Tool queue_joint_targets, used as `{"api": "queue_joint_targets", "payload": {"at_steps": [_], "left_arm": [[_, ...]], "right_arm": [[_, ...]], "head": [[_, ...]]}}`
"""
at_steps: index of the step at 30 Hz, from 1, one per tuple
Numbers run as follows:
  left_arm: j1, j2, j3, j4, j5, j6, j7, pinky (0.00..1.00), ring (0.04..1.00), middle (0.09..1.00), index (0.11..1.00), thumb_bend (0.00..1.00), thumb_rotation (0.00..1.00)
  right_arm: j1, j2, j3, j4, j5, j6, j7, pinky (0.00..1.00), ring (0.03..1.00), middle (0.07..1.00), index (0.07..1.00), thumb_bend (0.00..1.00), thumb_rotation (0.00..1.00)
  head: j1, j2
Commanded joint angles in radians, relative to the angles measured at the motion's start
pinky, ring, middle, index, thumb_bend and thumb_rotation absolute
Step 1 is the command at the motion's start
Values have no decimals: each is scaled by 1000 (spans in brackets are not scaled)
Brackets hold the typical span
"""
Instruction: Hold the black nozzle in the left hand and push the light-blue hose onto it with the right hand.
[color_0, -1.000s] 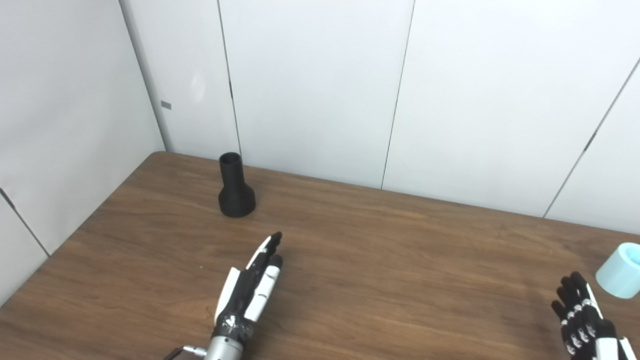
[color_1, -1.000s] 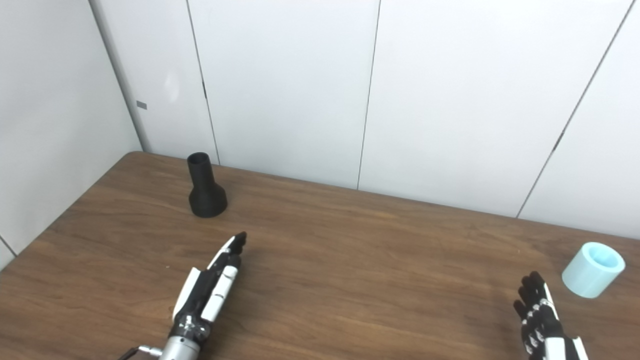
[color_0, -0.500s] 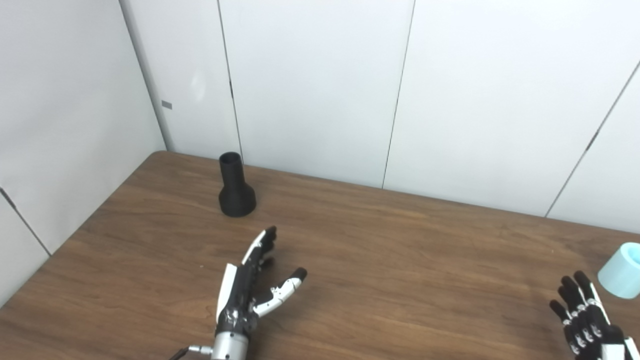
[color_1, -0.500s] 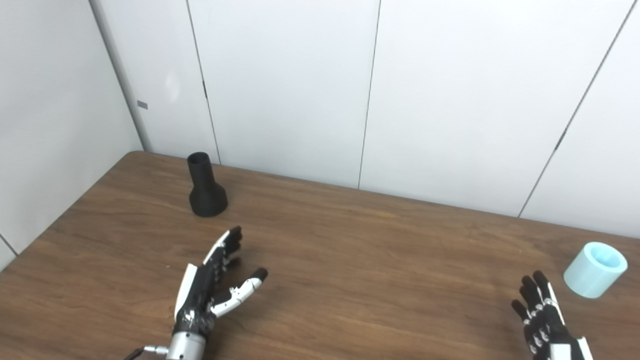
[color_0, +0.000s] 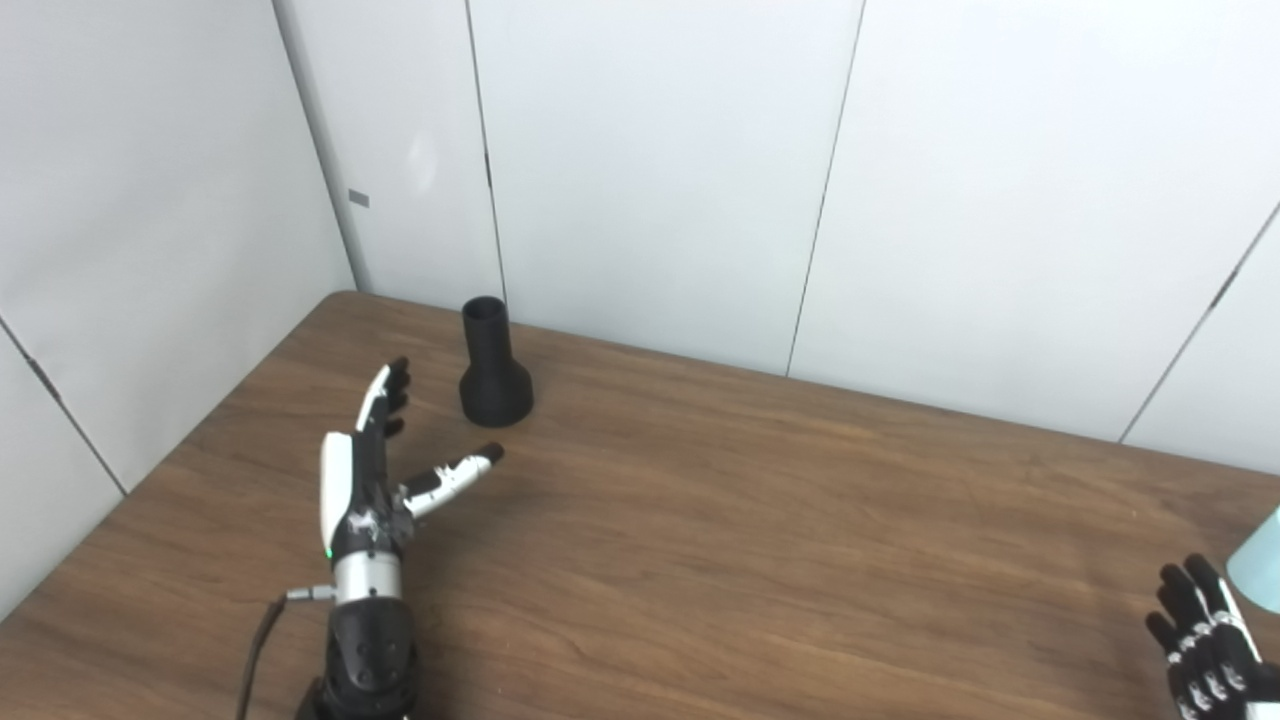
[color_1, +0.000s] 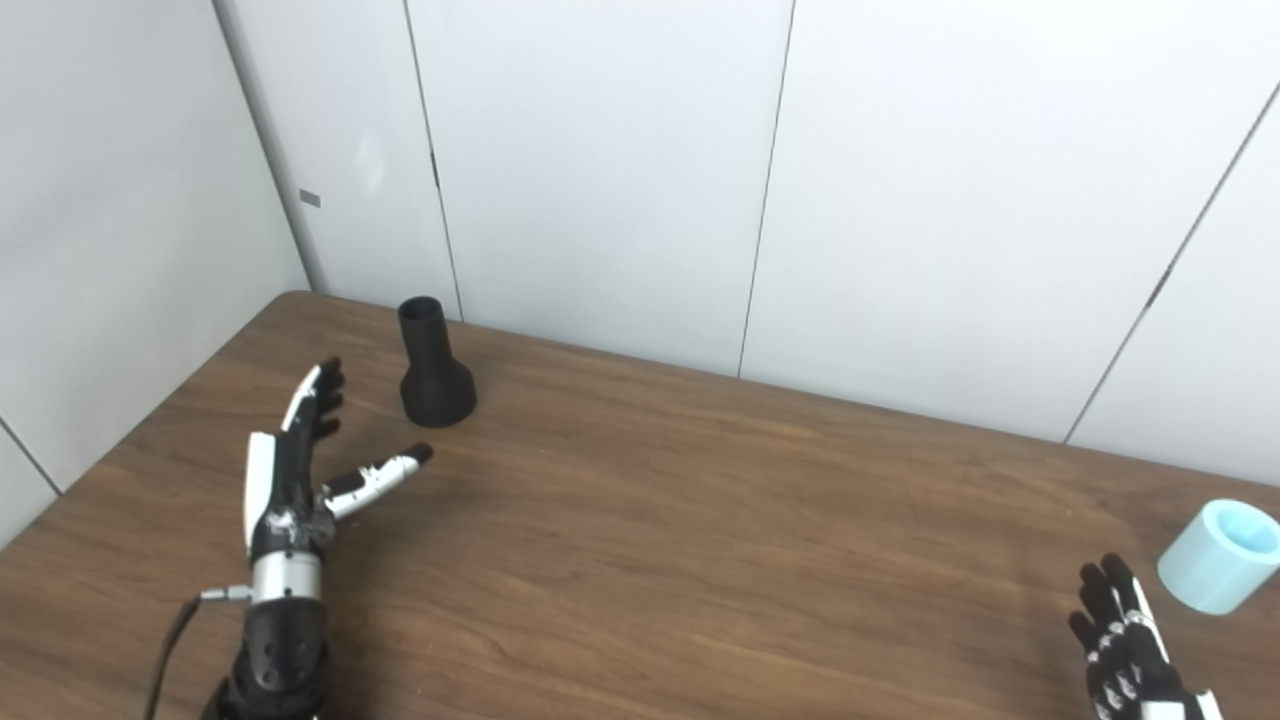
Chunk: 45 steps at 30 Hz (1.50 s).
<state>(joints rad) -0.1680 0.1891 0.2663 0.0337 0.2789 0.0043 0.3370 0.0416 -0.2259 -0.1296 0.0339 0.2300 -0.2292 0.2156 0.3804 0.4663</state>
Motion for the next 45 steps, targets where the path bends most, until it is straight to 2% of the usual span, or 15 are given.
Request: {"api": "queue_joint_targets", "payload": {"at_steps": [1,6,11,14,17,22,25,27,30,32,38,42,45], "left_arm": [[-57,30,6,11,30,11,24,892,893,900,922,847,131],[-104,82,3,86,87,52,56,907,893,869,913,902,168],[-142,117,-22,172,110,58,71,828,852,859,907,925,155],[-171,143,-39,221,87,67,33,841,878,890,914,966,205],[-202,159,-53,221,60,150,-34,854,912,923,918,995,255],[-249,189,-101,225,87,274,-89,894,934,927,913,1000,331],[-271,203,-127,231,92,318,-112,915,945,931,916,1000,338],[-287,213,-150,238,103,345,-127,975,968,942,919,1000,359],[-303,217,-172,240,103,356,-133,986,963,936,907,1000,365],[-308,216,-185,235,102,361,-139,941,945,927,898,1000,361],[-325,218,-224,249,124,396,-144,914,937,918,896,1000,383],[-343,217,-239,307,137,389,-126,898,922,904,875,1000,370],[-357,219,-249,343,150,391,-117,932,921,897,858,1000,371]], "right_arm": [[70,19,6,107,7,-18,10,991,998,976,985,763,1000],[68,17,10,109,-6,-18,6,977,994,972,981,743,1000],[61,20,8,121,8,-18,11,975,983,960,971,755,1000],[62,18,11,119,2,-15,9,957,980,958,968,756,1000],[61,18,12,123,0,-21,9,946,971,947,963,739,1000],[68,18,14,107,-6,-4,3,957,978,951,976,718,996],[67,15,14,113,-8,-11,5,969,983,950,975,712,1000],[68,15,14,115,-10,-17,5,947,974,947,971,705,1000],[72,16,14,103,-16,-12,0,935,968,944,966,694,1000],[73,17,13,101,-12,-4,2,940,968,944,969,698,1000],[86,25,10,58,40,59,16,956,982,961,981,742,1000],[89,24,10,50,40,73,13,962,991,956,984,752,1000],[92,24,8,43,57,88,21,975,992,954,983,745,1000]], "head": [[1,4],[1,2],[-2,0],[-3,-1],[-3,-1],[-7,5],[-7,6],[-8,6],[-6,9],[-4,9],[-6,12],[-10,14],[-12,17]]}}
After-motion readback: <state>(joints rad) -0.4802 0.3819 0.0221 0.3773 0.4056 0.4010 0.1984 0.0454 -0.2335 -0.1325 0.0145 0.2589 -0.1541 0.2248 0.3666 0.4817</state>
